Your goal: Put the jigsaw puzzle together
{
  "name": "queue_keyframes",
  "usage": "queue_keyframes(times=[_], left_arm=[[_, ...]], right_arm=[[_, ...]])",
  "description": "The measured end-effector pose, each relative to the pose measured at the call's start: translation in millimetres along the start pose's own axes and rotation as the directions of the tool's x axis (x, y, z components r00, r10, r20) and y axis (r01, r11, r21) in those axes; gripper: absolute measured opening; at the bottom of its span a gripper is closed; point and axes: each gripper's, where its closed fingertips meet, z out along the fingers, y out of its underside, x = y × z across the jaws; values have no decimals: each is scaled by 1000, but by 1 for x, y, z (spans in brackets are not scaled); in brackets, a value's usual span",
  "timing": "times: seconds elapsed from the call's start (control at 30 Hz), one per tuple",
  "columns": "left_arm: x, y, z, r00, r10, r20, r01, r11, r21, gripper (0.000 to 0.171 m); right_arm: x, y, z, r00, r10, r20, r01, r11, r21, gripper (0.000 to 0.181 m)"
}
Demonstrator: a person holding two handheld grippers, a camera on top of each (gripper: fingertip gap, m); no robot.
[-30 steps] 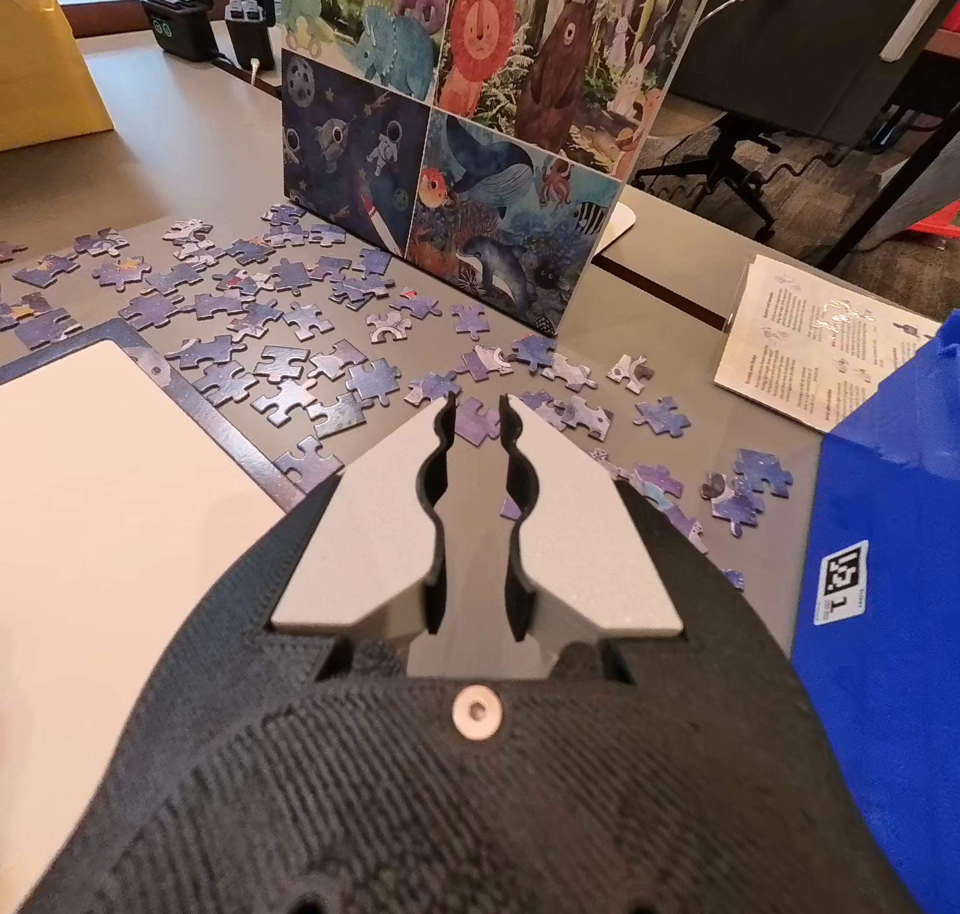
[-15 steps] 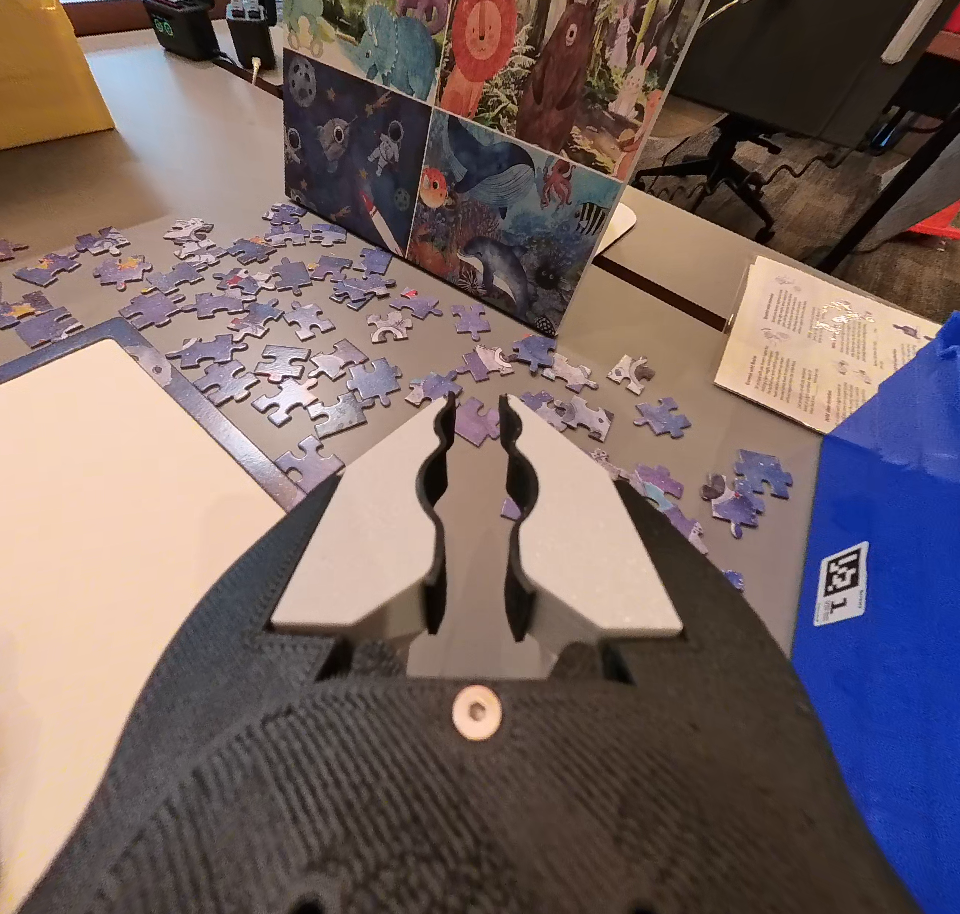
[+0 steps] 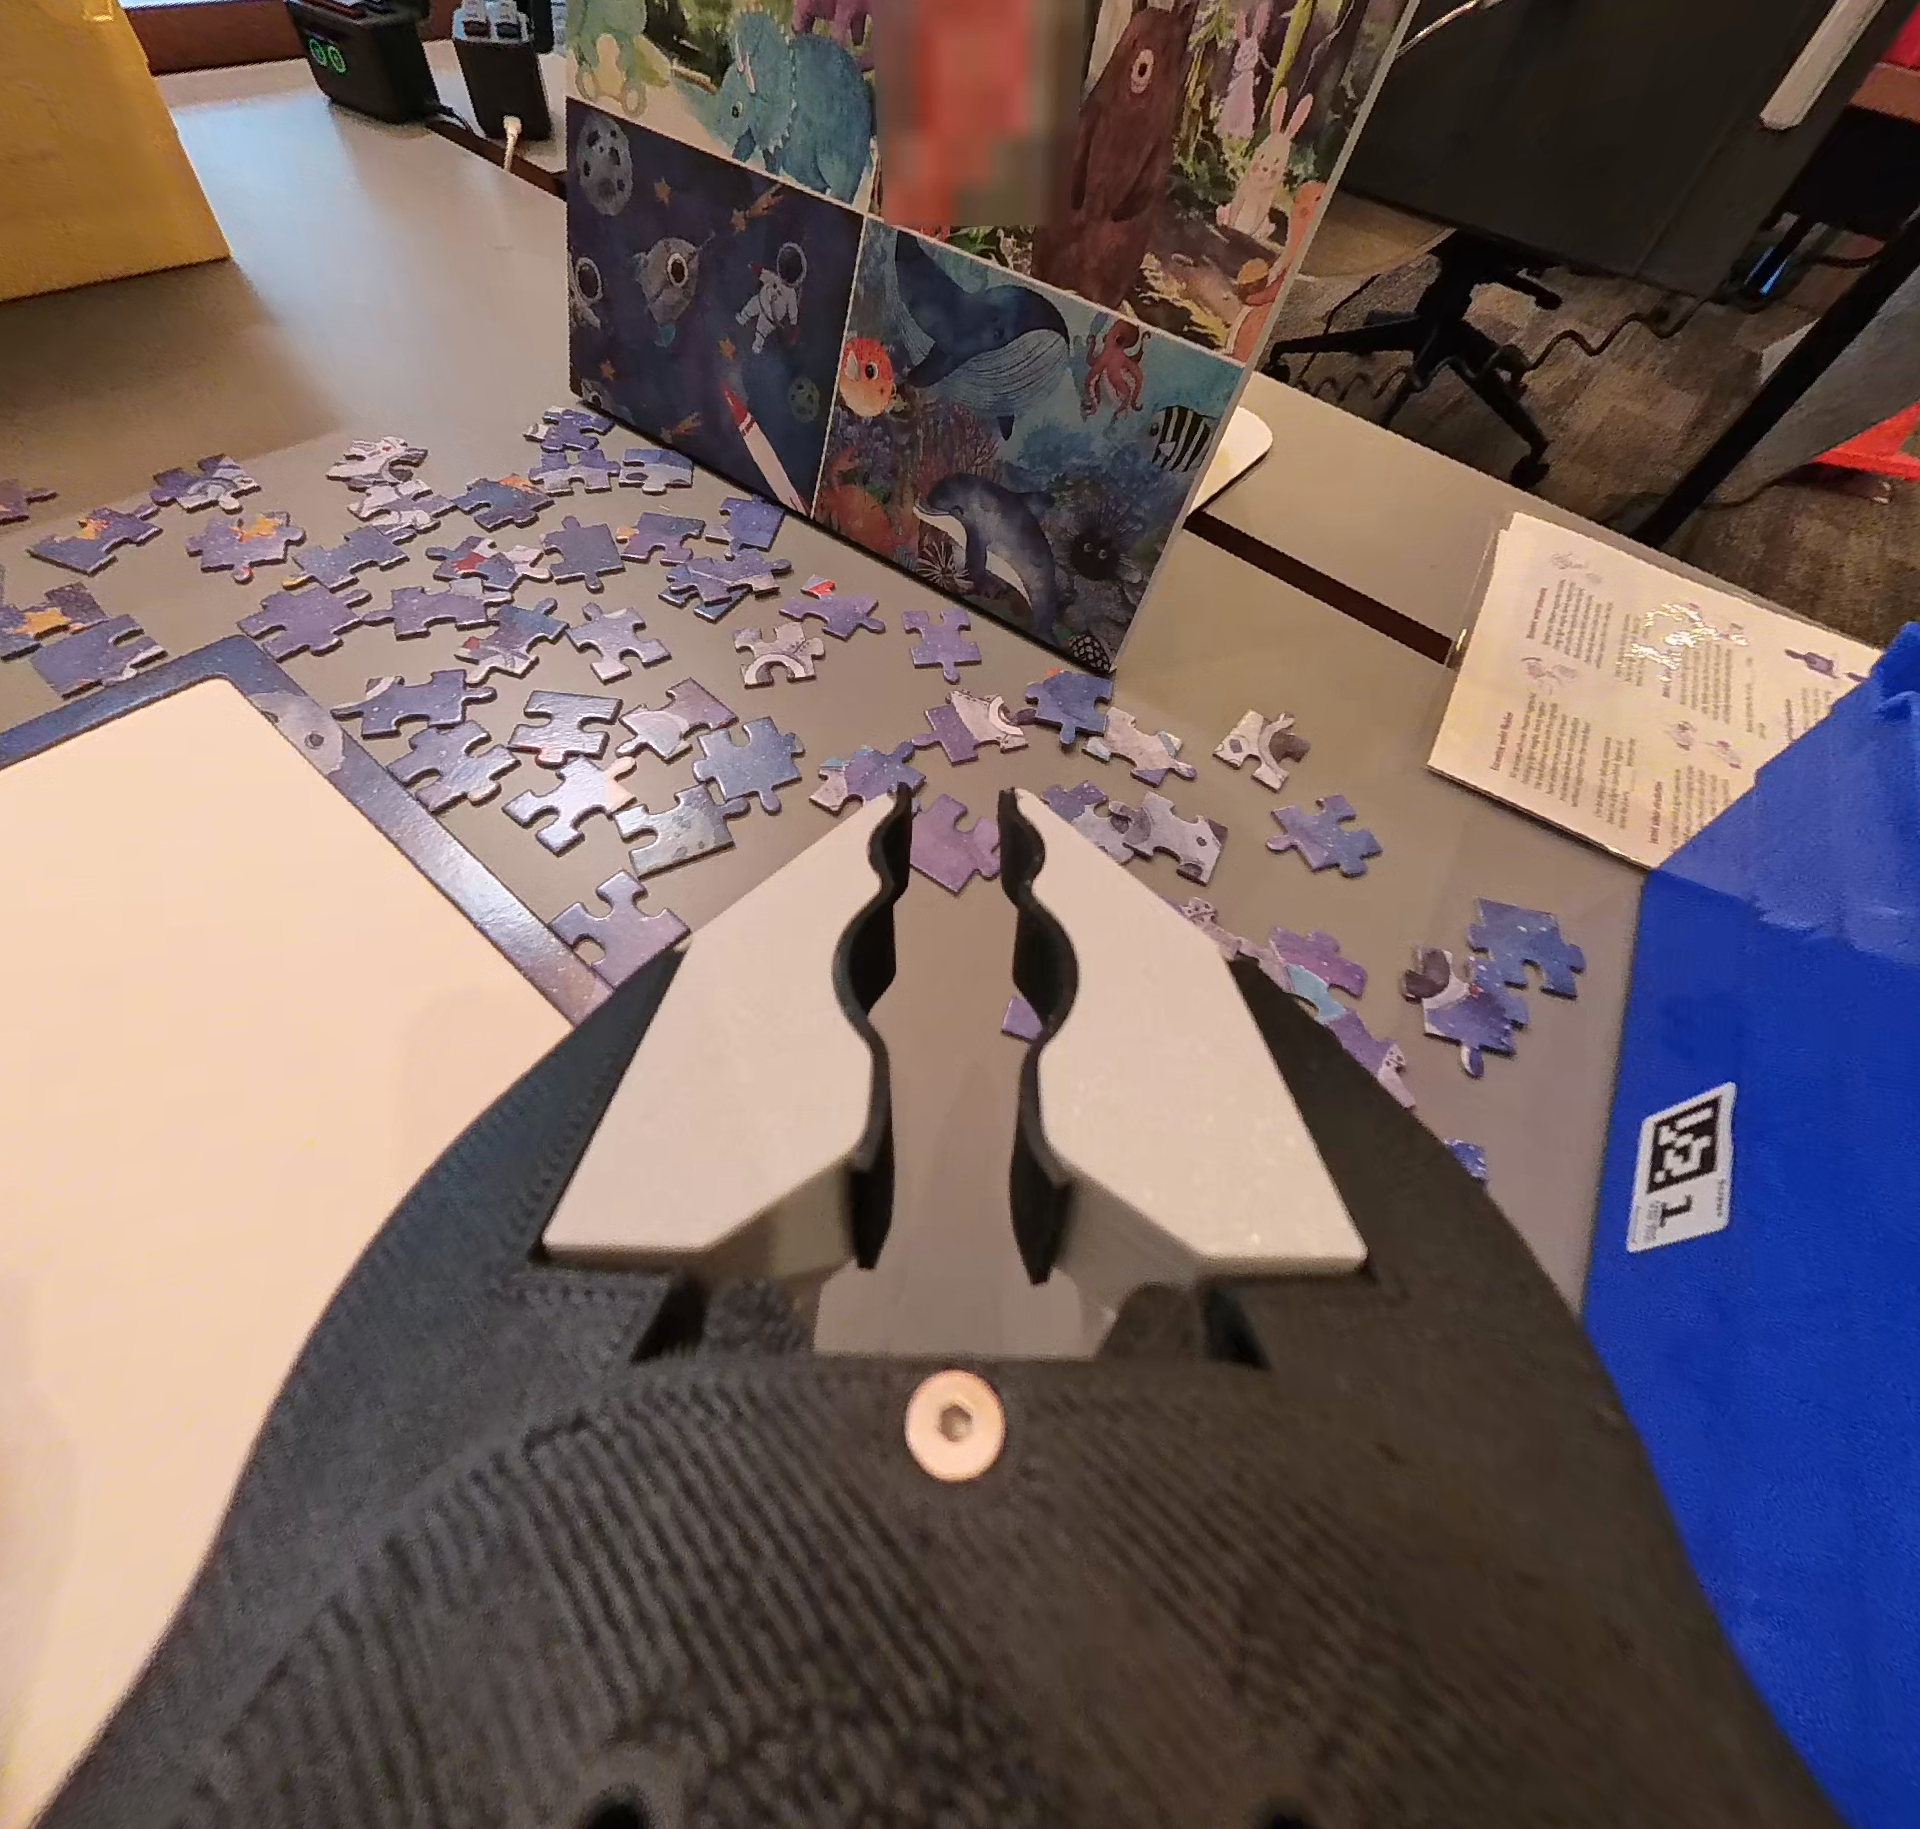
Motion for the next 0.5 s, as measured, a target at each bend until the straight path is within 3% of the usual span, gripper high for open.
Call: queue_keyframes(times=[0.5], left_arm=[[1,2,-2,1000,-5,-3,5,1000,5,26]], right_arm=[[1,0,0,1000,0,-2,0,1000,1,15]])
